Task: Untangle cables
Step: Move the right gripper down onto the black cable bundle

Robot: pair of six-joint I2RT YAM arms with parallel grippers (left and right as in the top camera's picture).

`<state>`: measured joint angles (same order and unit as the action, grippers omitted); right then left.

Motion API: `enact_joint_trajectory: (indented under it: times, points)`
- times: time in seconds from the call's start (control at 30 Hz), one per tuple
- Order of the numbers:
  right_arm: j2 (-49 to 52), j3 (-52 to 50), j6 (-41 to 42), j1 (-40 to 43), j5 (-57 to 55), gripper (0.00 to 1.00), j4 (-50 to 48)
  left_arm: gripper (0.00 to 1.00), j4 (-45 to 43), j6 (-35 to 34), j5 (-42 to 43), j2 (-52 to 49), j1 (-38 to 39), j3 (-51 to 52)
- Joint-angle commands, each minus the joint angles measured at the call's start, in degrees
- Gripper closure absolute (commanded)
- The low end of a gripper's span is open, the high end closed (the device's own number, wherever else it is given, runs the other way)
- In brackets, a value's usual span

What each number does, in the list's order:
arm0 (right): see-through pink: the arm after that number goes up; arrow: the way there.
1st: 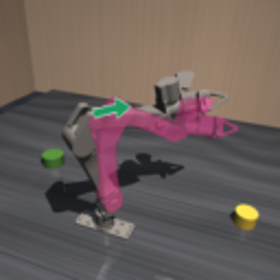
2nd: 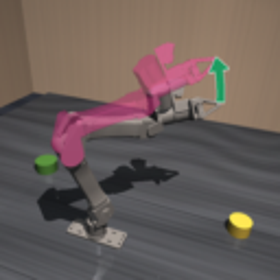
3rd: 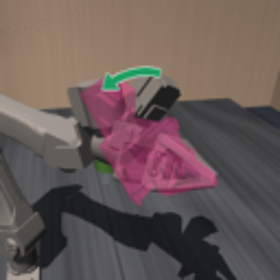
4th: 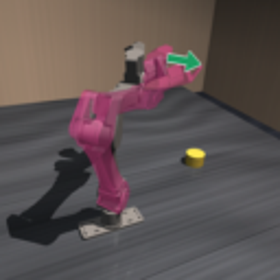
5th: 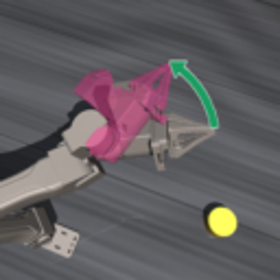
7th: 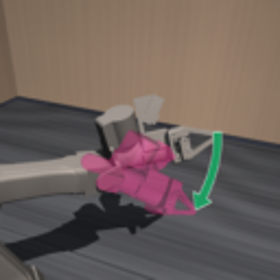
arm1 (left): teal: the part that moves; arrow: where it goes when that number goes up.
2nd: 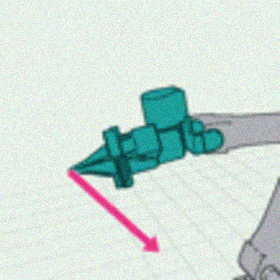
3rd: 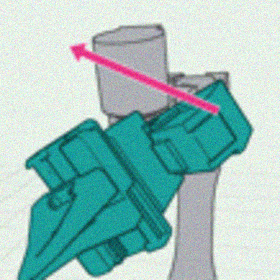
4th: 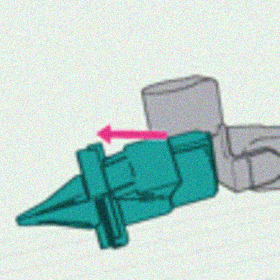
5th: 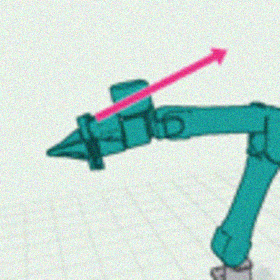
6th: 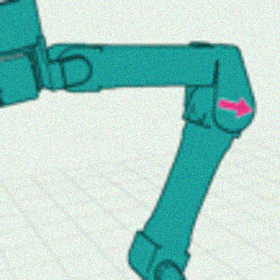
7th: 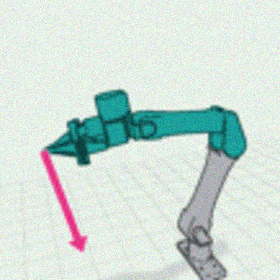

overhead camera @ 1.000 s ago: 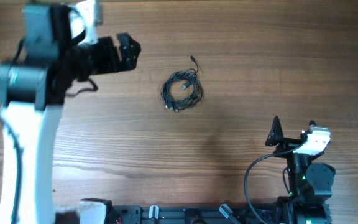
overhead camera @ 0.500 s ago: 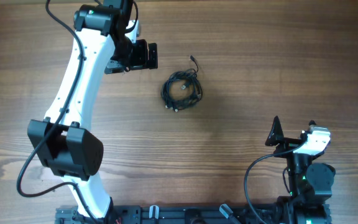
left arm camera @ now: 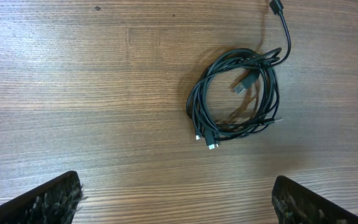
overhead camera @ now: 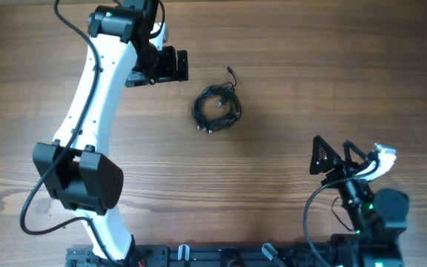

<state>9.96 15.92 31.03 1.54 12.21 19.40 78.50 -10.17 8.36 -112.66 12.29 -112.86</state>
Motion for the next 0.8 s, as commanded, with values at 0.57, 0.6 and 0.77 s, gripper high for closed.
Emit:
enact_joint_trajectory:
  times: [0.57, 0.6, 0.77]
  points:
    - [84.67, 82.2, 20.11, -4.02, 49.29, 0.0, -5.16, 0.0, -0.92, 0.72, 2.51, 0.81, 0.35, -0.79]
    - [84.83, 82.2, 9.09, -4.39, 46.62, 0.0, -1.14, 0.0, -0.9, 0.72, 2.51, 0.81, 0.35, -0.79]
    - [87.03, 81.13, -35.39, -10.75, -5.33, 0.0, 23.85, 0.0, -1.88, 0.72, 2.49, 0.81, 0.35, -0.79]
